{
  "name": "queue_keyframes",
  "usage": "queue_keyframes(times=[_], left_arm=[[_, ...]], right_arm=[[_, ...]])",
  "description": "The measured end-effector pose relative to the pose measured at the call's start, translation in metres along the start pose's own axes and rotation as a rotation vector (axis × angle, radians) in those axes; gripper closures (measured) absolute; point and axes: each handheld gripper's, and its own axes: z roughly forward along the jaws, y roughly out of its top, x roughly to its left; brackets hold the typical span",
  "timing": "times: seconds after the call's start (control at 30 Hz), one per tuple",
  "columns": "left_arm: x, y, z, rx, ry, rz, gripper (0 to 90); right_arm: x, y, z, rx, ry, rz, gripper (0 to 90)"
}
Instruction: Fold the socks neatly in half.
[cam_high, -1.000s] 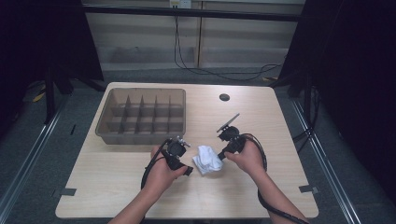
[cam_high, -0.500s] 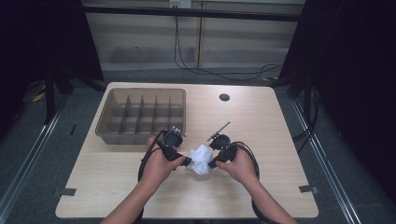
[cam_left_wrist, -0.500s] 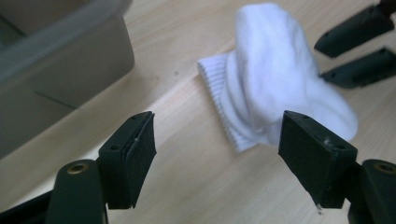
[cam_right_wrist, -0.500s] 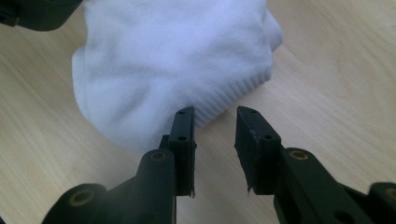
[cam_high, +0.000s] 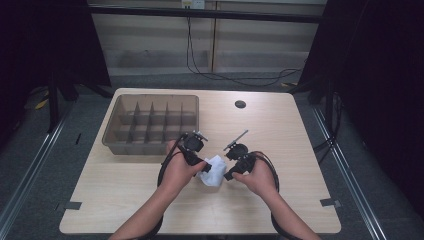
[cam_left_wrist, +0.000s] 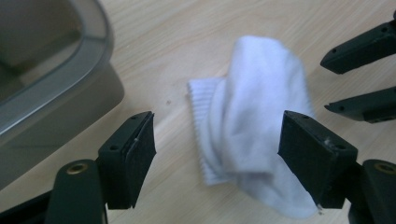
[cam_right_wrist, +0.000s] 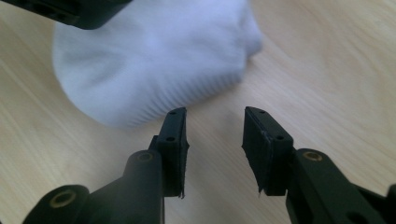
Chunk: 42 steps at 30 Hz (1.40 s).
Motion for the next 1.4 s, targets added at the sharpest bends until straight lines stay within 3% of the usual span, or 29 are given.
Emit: queue_keyframes(times=[0.2,0.3,0.4,0.77,0.93,1.23,1.4], left_arm=[[-0.013,0.006,-0.004,0.004,-0.014,0.044,30.2],[-0.02,0.007,-0.002,0.013,-0.041,0.058,33.8],[-0.024,0.008,0.002,0.022,-0.035,0.068,32.8],[-0.025,0.005,0.016,0.061,-0.017,0.072,29.6],[-0.021,0.002,0.022,0.063,-0.023,0.048,26.5],[-0.031,0.012,0.006,0.043,-0.024,0.075,27.0],[-0.039,0.013,0.01,0.068,-0.029,0.104,27.1]], right_arm=[[-0.019,-0.009,-0.008,-0.011,-0.026,0.035,59.7],[-0.025,-0.012,-0.01,-0.012,-0.036,0.054,59.5],[-0.029,-0.015,-0.011,-0.007,-0.038,0.06,59.1],[-0.033,-0.016,-0.008,0.003,-0.047,0.068,58.7],[-0.034,-0.017,-0.007,0.003,-0.053,0.069,58.4],[-0.037,-0.018,-0.009,0.006,-0.054,0.077,58.1],[-0.038,-0.019,-0.01,0.006,-0.057,0.077,57.4]])
